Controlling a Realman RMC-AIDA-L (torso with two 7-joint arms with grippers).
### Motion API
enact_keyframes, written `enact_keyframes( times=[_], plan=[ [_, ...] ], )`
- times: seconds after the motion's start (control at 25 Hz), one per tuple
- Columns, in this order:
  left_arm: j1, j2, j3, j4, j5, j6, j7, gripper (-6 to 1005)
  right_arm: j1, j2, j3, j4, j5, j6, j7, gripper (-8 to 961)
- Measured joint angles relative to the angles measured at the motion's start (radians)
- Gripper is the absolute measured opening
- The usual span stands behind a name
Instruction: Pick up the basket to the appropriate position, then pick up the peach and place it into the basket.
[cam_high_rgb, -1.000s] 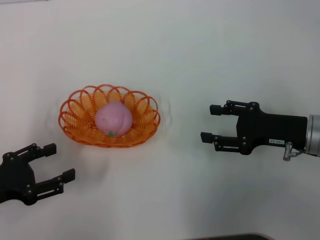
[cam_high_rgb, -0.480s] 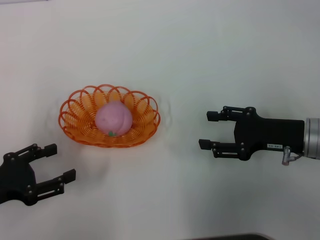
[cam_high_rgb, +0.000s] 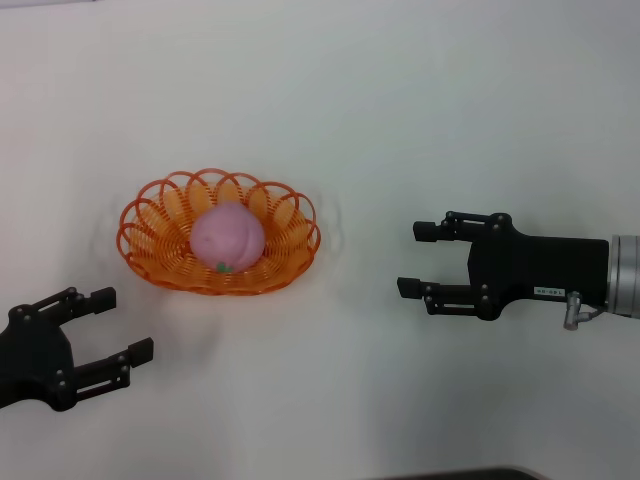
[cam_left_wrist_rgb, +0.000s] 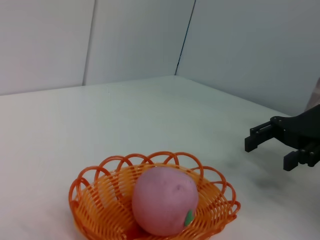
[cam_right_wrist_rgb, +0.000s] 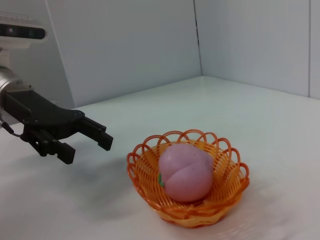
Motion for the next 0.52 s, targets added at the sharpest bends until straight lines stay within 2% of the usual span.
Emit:
enact_keyframes(
  times=[0.52],
  plan=[
    [-0.002, 0.0, 0.0, 0.0, 0.0, 0.006, -0.001, 811, 0.001, 0.0, 0.001, -0.001, 0.004, 0.0, 0.007, 768]
  ],
)
